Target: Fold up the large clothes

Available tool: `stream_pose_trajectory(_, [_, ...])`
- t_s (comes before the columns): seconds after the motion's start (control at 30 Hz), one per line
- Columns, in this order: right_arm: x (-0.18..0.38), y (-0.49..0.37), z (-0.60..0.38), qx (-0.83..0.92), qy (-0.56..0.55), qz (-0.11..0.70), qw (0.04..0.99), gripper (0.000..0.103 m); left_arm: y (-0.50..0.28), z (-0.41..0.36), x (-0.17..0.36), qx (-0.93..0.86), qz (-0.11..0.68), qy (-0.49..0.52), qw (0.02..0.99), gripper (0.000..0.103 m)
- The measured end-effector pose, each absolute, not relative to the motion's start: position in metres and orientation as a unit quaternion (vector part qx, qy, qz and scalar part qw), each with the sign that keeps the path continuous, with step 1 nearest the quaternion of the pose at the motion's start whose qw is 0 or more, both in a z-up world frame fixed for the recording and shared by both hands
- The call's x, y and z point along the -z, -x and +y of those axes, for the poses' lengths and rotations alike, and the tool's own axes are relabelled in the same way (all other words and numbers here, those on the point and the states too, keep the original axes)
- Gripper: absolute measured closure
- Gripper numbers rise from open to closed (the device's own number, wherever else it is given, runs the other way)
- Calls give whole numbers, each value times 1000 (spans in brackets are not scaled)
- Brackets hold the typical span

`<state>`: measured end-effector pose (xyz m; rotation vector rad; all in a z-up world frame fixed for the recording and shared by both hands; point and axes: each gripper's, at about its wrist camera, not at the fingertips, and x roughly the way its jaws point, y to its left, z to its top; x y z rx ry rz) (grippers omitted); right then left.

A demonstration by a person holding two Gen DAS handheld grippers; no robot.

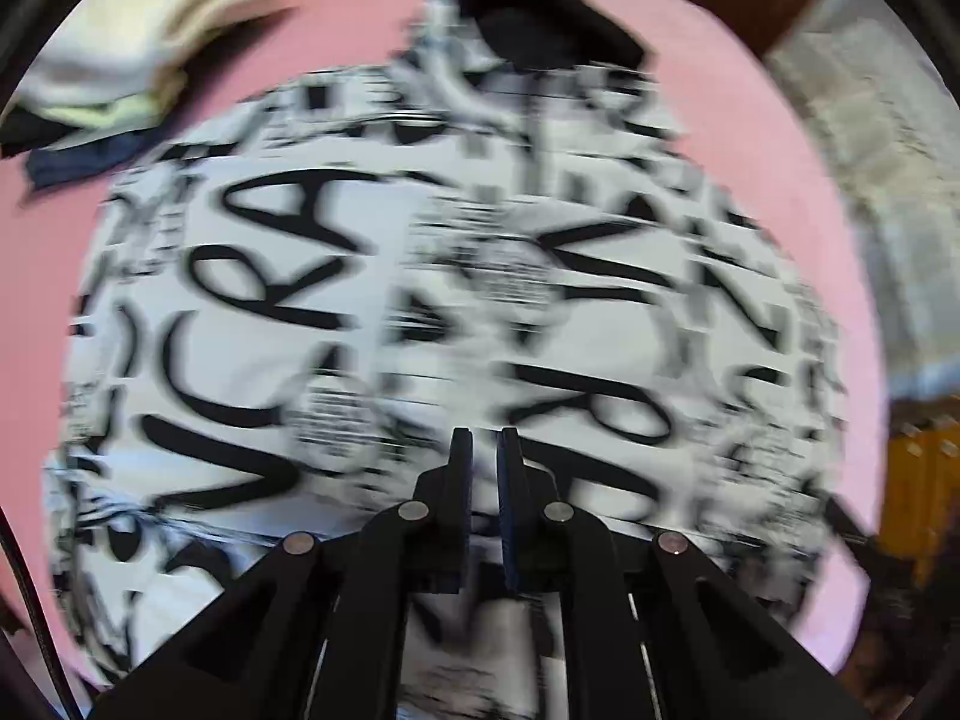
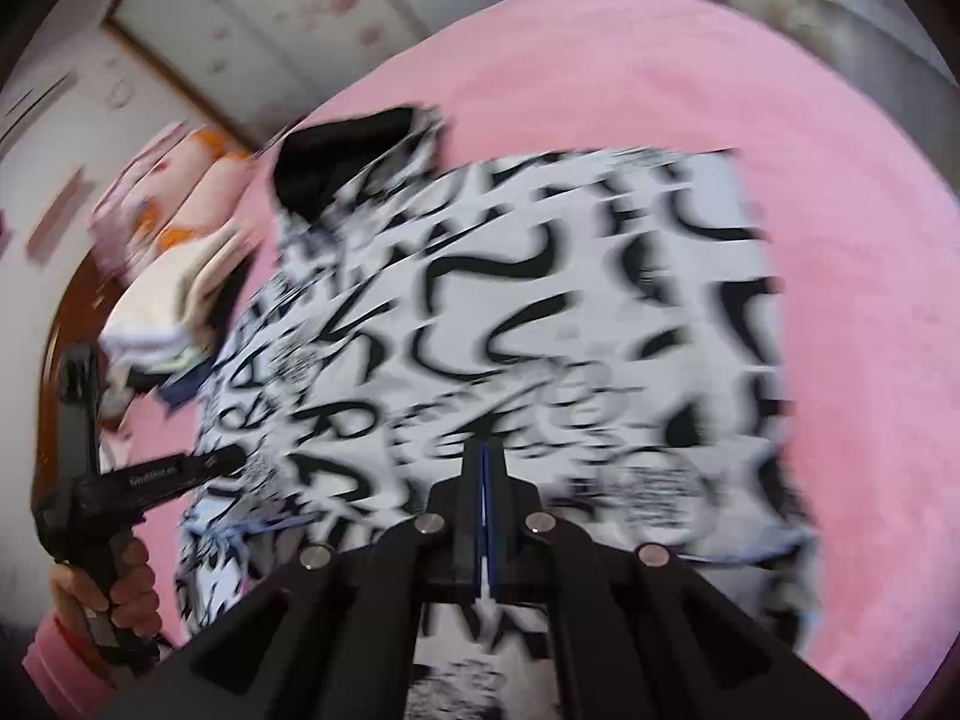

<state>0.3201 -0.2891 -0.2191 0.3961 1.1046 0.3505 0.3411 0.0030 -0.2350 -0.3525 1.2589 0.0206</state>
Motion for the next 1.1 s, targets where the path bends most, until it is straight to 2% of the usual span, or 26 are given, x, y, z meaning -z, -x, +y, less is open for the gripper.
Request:
stream_pose_trajectory(0.23, [260, -341, -252, -200, -216, 562, 773, 103, -376, -61, 262, 63, 623, 154, 764, 97])
stream_pose_trajectory(0.4, [287, -370, -256, -163, -228, 576, 768, 103, -407, -67, 289, 29, 627, 177, 758, 98])
stream_pose_trajectory(0.77, [276, -449, -292, -151, -168, 528, 818, 103, -437, -49, 294, -58, 582, 197, 787, 97])
stream_pose_trajectory(0.9, [267, -459, -313, -130, -155, 514, 834, 103, -450, -33, 290, -107, 570, 179, 795, 97])
stream_pose_trajectory(1.1, [263, -463, -353, -100, -156, 496, 848, 103, -457, 4, 291, -131, 561, 217, 788, 97])
